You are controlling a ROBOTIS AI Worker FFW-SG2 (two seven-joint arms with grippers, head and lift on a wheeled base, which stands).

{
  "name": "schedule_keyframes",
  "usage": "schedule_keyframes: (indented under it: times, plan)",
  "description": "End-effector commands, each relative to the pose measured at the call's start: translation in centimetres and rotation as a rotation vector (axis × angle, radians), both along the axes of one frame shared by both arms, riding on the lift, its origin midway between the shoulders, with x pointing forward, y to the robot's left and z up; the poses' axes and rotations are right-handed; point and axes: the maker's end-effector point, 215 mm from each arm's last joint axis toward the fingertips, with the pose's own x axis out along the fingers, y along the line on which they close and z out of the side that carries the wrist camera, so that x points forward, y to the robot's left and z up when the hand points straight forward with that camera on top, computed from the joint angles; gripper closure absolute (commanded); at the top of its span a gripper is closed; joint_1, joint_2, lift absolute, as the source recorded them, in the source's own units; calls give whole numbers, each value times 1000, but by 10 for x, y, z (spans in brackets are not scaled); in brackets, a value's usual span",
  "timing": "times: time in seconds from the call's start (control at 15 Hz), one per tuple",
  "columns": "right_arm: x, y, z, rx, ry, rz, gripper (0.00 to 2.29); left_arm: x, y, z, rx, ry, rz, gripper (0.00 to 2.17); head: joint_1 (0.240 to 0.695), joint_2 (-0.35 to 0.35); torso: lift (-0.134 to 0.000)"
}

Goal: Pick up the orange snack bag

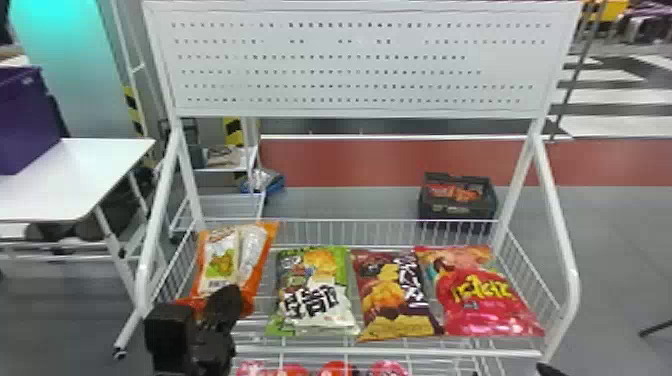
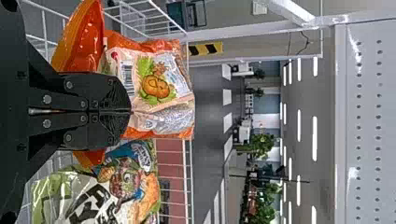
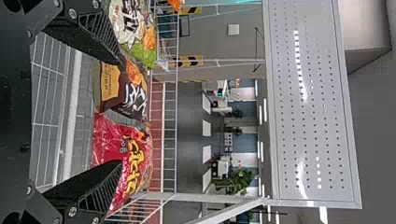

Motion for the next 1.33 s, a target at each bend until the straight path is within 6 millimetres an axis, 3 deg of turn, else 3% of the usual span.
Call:
schedule_keyframes:
  times: [0.0,0.6,0.73,0.93,1.27]
  plan:
    - [0,1,0,1,0,1,144,-10,-2,9,-8,-18,-1,1382,499,0,0]
    - [3,4,2,4,-6,4,144,-67,8,37,-59,-131,8,1382,499,0,0]
    - [3,5,1,5,-5,5,144,-85,10,52,-76,-176,8,1379,499,0,0]
    - [3,6,1,5,-6,8,144,-107,22,63,-85,-213,24,1379,499,0,0]
    - [3,8,1,7,-5,10,144,-136,43,64,-83,-248,51,1379,499,0,0]
